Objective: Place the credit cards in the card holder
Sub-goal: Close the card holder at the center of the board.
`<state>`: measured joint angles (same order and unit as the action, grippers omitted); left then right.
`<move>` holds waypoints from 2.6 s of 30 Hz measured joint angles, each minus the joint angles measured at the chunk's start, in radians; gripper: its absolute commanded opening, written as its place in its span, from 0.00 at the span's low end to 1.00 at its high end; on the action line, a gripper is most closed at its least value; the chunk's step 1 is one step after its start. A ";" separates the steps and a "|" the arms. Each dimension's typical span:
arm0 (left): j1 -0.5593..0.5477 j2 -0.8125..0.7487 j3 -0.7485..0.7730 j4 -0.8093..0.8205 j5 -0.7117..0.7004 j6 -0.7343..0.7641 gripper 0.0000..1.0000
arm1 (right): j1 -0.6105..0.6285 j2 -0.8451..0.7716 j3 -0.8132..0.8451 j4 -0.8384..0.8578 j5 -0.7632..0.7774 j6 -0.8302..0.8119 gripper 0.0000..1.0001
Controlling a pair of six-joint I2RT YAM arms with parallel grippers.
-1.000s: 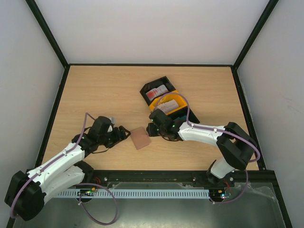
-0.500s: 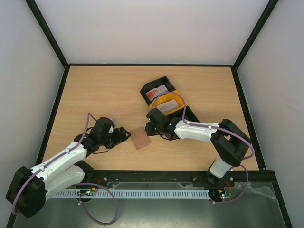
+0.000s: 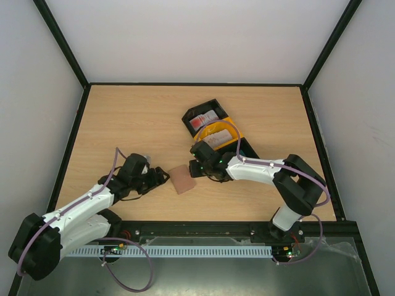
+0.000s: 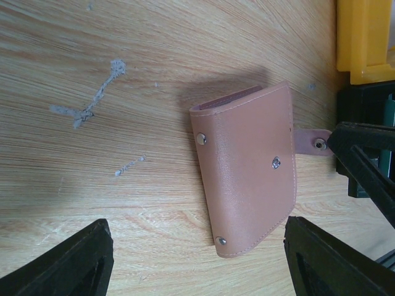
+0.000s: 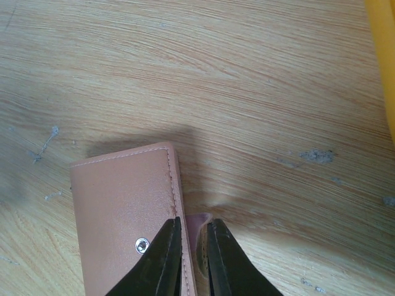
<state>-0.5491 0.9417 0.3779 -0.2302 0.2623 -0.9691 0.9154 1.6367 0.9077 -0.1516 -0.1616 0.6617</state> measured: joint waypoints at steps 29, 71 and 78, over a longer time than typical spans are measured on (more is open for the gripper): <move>0.000 0.050 -0.007 0.052 0.004 -0.016 0.52 | 0.000 0.023 0.003 0.031 -0.124 -0.005 0.02; -0.045 0.298 0.001 0.223 0.052 0.001 0.33 | 0.065 0.169 0.113 0.040 -0.153 -0.037 0.02; -0.046 0.298 0.001 0.224 0.051 0.001 0.33 | 0.067 0.163 0.073 0.102 -0.152 -0.018 0.02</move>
<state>-0.5949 1.2400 0.3786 -0.0067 0.3138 -0.9684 0.9825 1.7996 0.9810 -0.0494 -0.3134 0.6437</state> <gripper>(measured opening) 0.328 0.020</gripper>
